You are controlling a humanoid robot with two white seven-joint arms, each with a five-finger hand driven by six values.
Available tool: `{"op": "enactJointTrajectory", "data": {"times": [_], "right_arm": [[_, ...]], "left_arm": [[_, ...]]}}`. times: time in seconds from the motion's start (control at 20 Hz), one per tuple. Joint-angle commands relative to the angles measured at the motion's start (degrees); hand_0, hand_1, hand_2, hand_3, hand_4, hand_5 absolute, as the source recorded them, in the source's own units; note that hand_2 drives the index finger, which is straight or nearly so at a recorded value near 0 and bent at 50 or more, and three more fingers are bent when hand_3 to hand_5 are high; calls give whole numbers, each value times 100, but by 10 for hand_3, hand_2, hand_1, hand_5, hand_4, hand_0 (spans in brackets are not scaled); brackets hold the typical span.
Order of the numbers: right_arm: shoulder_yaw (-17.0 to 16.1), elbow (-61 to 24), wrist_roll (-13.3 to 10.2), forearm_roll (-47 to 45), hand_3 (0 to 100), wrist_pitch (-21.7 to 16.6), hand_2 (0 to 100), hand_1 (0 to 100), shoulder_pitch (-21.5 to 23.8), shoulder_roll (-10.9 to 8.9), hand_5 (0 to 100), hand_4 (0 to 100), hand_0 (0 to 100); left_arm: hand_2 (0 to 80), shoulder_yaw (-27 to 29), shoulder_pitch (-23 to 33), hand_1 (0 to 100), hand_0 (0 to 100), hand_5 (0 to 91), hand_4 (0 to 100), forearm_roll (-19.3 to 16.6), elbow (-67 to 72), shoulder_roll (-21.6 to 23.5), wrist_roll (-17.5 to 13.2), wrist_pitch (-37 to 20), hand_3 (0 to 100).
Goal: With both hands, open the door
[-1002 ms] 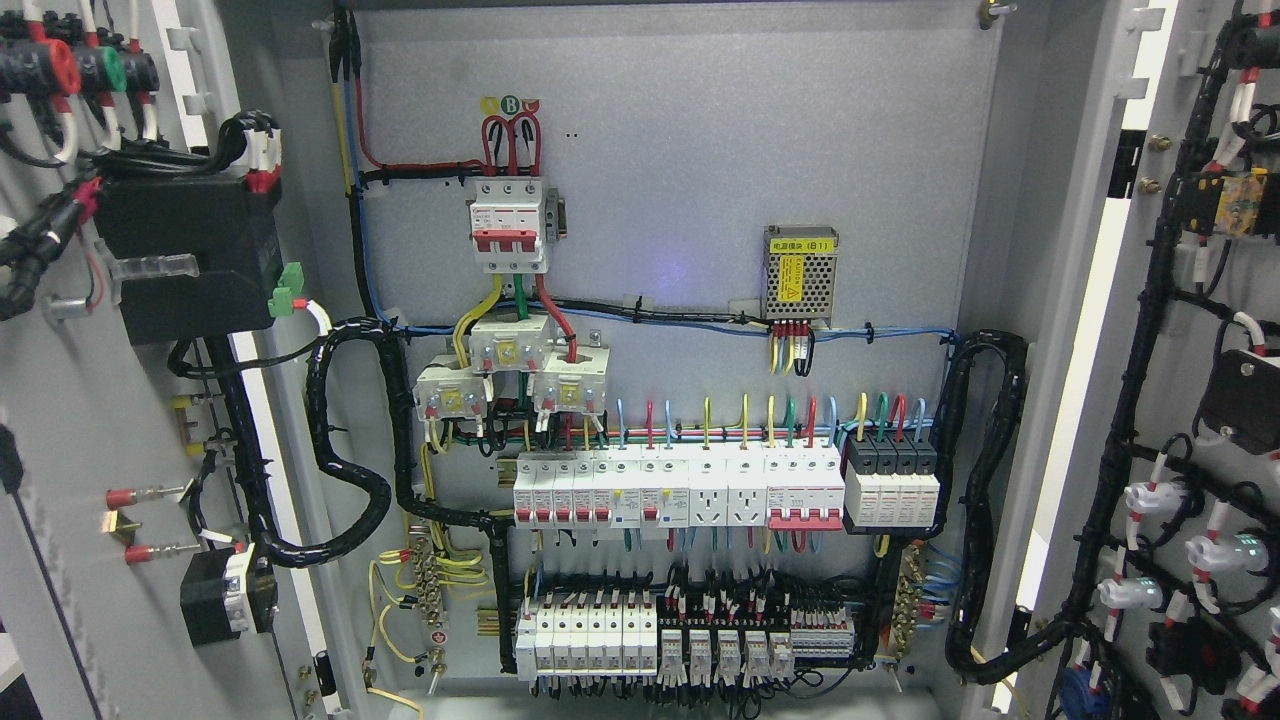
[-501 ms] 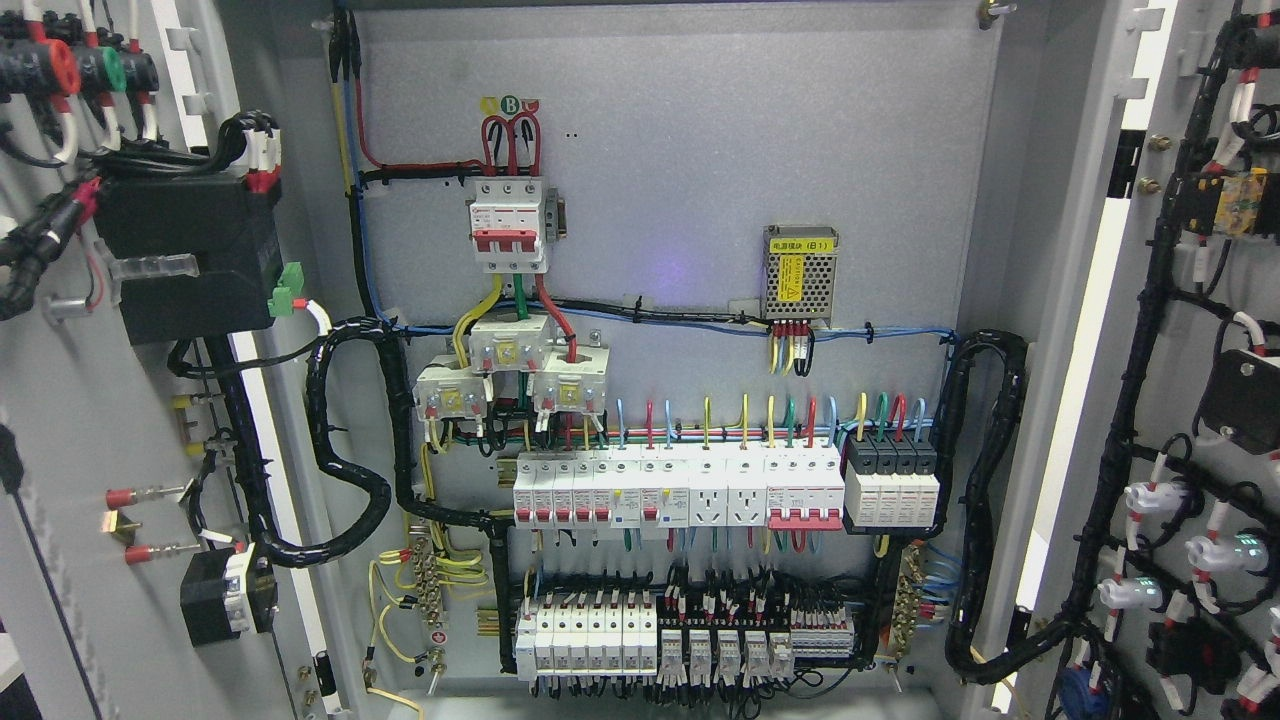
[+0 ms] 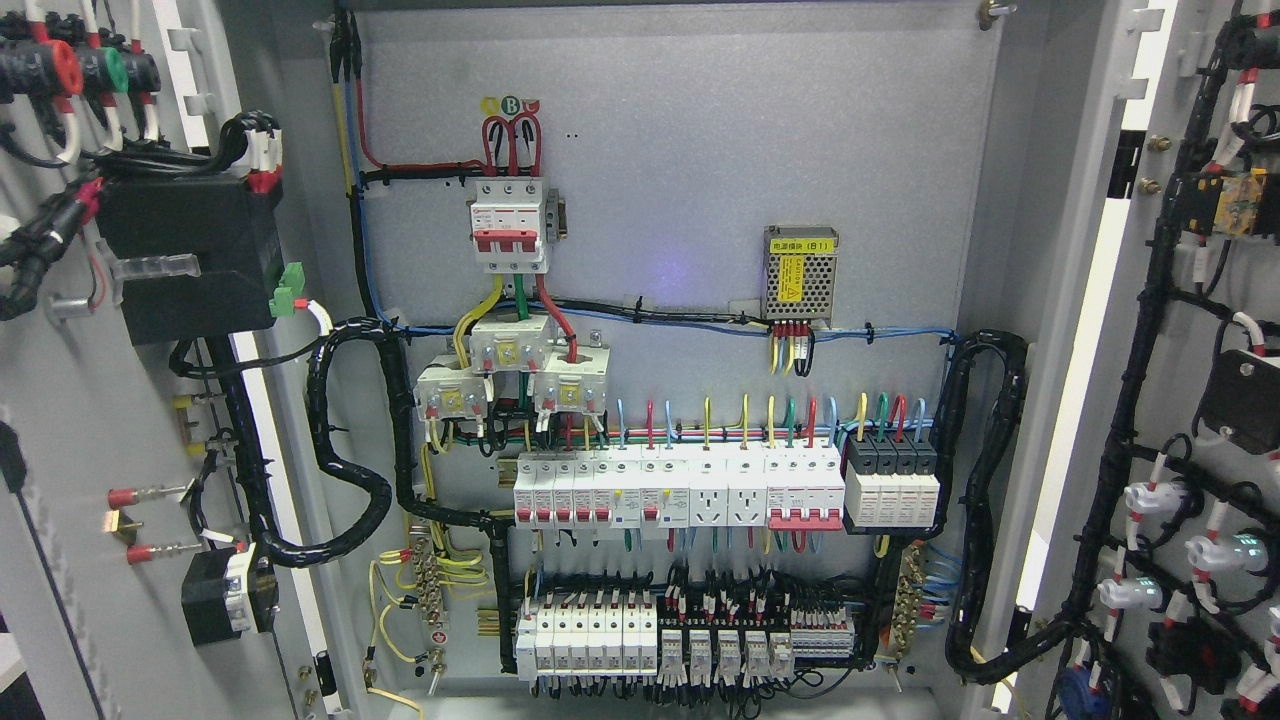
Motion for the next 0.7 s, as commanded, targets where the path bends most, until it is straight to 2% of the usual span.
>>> {"op": "enactJointTrajectory", "data": {"times": [0.0,0.05,0.15,0.25,0.45,0.55,0.65], "right_arm": [[-595,-340,-4,6,0,-547,0,0,712,-659,0,0,0],[-630,-358,-4,-2,0,-810,0,0,826,-695,0,0,0],[-639,-419,-4,6,0,-1049,0,0,1028,-774,0,0,0],[-648,-516,-4,6,0,-1129,0,0,1170,-800,0,0,0],[-972,-735,-13,-2,0,-1349,0,0,1302,-879,0,0,0],[-1087,-858,-13,-11,0,-1437,0,0,1512,-888,0,0,0],[-1105,-955,-13,-11,0,-1699,0,0,1636,-967,0,0,0]], "left_arm": [[0,75,-445,0,0,0,29,91,-771,213,5,-17,0],[0,75,-594,0,0,0,29,100,-780,195,5,-25,0],[0,75,-832,0,0,0,29,100,-824,178,49,-25,0],[0,83,-1121,0,0,0,29,100,-859,186,145,-25,0],[0,83,-1509,0,0,0,29,100,-1052,178,207,-25,0],[0,83,-1641,0,0,0,29,100,-1140,143,207,-25,0],[0,83,-1790,0,0,0,29,100,-1193,125,207,-60,0]]}}
